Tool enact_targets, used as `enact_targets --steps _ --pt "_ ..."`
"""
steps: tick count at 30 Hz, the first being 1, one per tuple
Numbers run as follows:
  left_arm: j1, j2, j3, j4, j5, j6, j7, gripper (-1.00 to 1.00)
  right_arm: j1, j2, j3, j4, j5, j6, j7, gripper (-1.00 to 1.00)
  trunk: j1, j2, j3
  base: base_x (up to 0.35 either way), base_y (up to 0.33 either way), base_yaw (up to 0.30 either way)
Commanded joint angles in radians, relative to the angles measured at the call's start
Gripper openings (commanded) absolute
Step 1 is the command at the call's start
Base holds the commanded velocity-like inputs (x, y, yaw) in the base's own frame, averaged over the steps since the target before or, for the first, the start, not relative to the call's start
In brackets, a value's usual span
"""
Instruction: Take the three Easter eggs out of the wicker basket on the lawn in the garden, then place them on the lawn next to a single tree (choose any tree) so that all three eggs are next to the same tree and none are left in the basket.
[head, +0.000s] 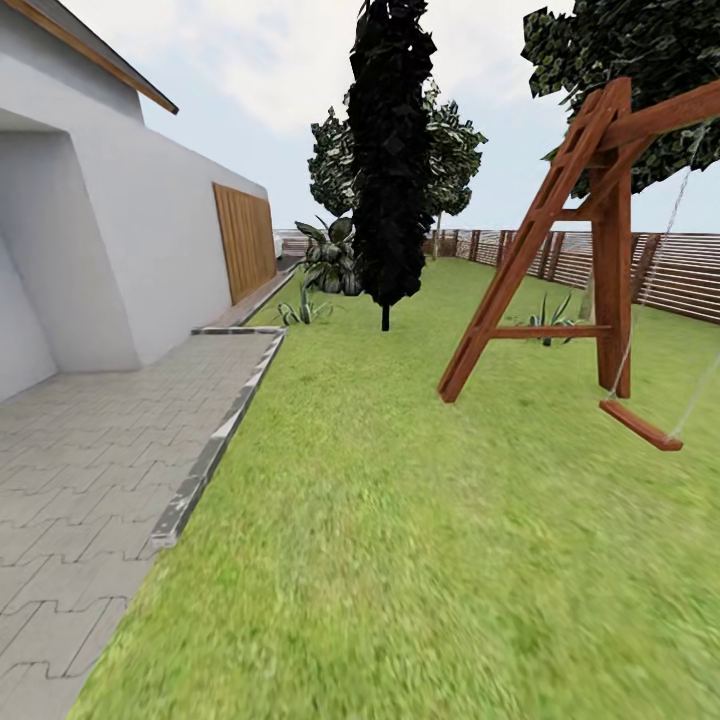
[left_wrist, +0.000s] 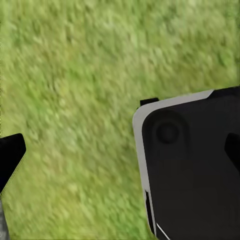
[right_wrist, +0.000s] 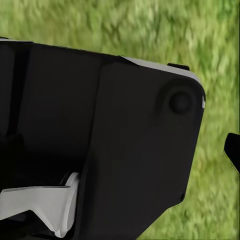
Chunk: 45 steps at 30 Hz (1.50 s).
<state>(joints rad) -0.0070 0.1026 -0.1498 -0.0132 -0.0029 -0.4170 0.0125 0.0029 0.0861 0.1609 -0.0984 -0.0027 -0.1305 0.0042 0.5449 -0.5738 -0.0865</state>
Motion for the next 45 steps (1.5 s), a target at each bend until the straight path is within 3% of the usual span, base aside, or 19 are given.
enact_targets --steps 1,45 --pt "-0.001 0.0 -0.005 0.001 0.0 -0.003 0.001 1.0 0.0 0.0 0.003 -0.001 0.0 -0.001 0.0 1.0 0.001 -0.001 -0.002 0.334 0.0 0.0" --pt "-0.001 0.0 -0.005 0.0 0.0 -0.004 0.001 1.0 0.0 0.0 0.003 -0.001 0.0 -0.001 0.0 1.0 0.001 -0.001 -0.002 0.334 0.0 0.0"
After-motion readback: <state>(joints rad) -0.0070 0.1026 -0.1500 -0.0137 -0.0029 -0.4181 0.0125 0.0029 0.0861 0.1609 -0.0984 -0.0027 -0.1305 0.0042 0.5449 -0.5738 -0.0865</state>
